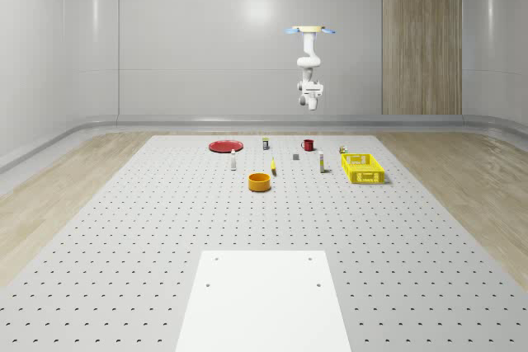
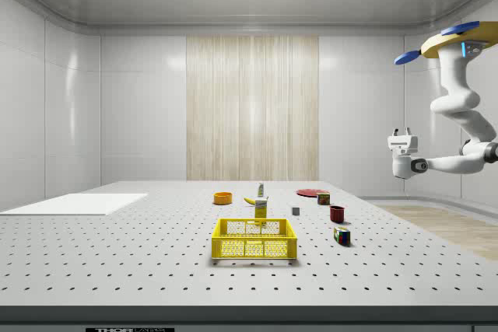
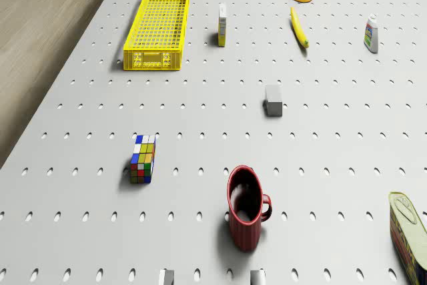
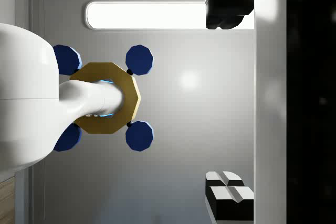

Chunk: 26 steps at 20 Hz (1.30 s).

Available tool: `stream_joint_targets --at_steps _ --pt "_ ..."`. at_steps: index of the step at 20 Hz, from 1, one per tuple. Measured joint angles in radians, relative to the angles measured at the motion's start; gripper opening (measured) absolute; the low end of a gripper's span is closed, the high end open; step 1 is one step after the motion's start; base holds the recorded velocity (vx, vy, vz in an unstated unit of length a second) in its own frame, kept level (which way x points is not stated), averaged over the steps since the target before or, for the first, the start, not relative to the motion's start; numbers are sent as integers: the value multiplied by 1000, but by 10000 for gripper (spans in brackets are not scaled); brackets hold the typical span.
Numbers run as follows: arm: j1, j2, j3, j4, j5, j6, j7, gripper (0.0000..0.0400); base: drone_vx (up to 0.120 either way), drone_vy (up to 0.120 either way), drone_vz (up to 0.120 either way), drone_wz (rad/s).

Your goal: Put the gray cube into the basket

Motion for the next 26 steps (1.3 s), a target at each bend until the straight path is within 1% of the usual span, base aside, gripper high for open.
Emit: stream_joint_targets --at_steps 2,5,9,12,18,26 --pt "-1 3 1 42 0 -37 -1 400 0 0 0 0" --pt "-2 19 1 106 1 -84 -1 400 0 -13 0 0" --pt "-4 47 2 189 1 -135 -2 400 0 -120 0 0" --pt "-4 65 3 236 2 -162 -2 400 107 -120 0 0" --pt "-6 82 3 283 2 -187 -3 400 120 -120 0 0" --pt "-7 85 4 296 2 -190 -3 400 120 -120 0 0"
